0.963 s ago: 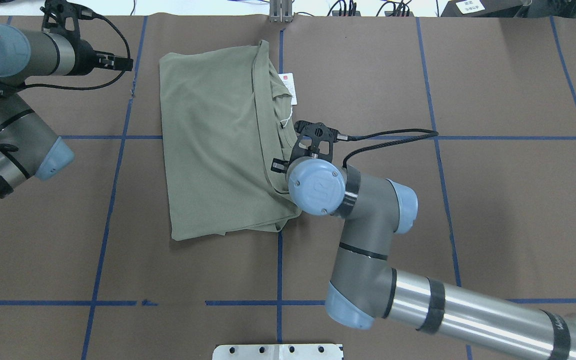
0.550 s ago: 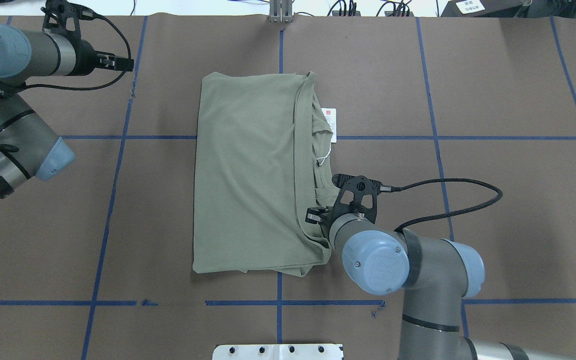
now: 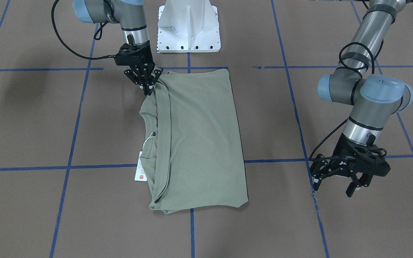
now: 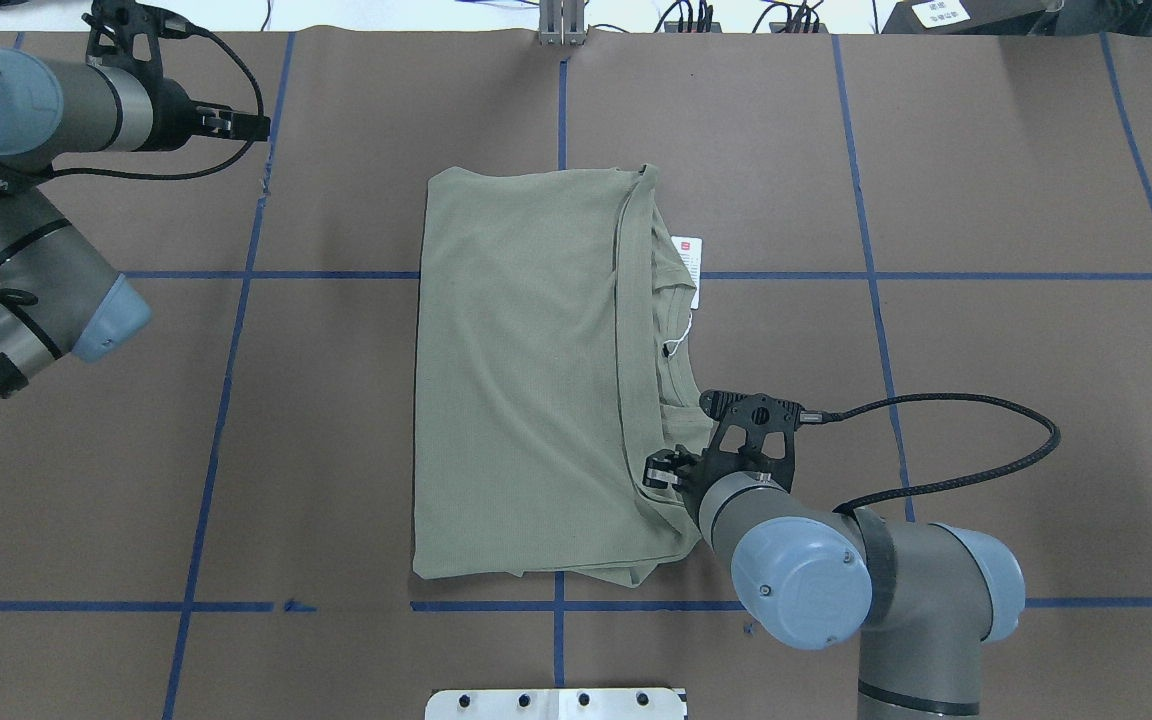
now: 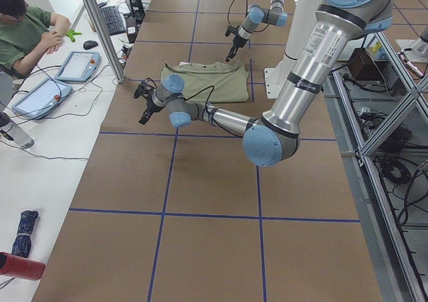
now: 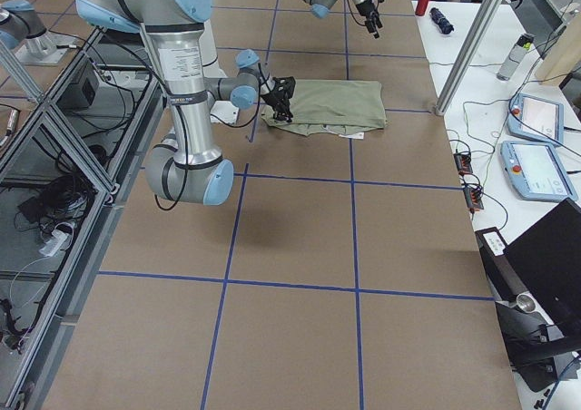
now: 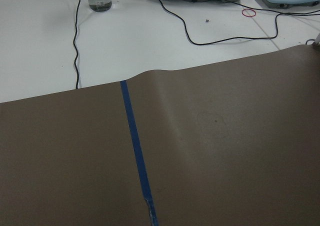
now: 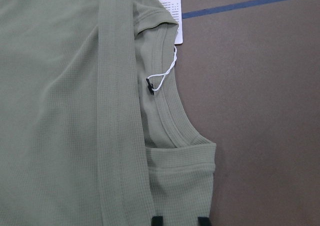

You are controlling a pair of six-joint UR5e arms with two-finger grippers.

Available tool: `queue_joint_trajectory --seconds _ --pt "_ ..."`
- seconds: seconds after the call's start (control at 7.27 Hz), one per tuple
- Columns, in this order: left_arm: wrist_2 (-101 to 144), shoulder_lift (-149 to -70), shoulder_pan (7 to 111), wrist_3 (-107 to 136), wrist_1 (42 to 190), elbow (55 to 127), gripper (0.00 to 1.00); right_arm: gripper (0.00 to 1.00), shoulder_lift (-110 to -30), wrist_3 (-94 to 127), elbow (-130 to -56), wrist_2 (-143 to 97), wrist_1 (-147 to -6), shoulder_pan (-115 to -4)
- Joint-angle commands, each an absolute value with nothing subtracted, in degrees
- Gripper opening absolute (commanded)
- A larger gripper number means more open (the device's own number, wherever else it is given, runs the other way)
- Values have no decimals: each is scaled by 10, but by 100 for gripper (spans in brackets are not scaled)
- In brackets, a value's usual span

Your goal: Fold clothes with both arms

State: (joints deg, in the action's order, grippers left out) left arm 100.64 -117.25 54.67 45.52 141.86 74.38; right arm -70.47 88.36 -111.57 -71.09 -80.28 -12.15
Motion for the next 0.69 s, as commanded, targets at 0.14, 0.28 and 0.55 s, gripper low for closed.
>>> queue_joint_trajectory --seconds 0.14,0.28,0.55 --pt "1007 -1172 536 489 1419 746 100 100 -587 816 -1092 -749 -1002 -147" --pt "1007 -1172 535 490 1419 745 100 94 -577 796 -1059 -758 -1005 -141" --pt "1007 -1172 535 491 1419 745 100 72 -581 718 -1052 -793 -949 -128"
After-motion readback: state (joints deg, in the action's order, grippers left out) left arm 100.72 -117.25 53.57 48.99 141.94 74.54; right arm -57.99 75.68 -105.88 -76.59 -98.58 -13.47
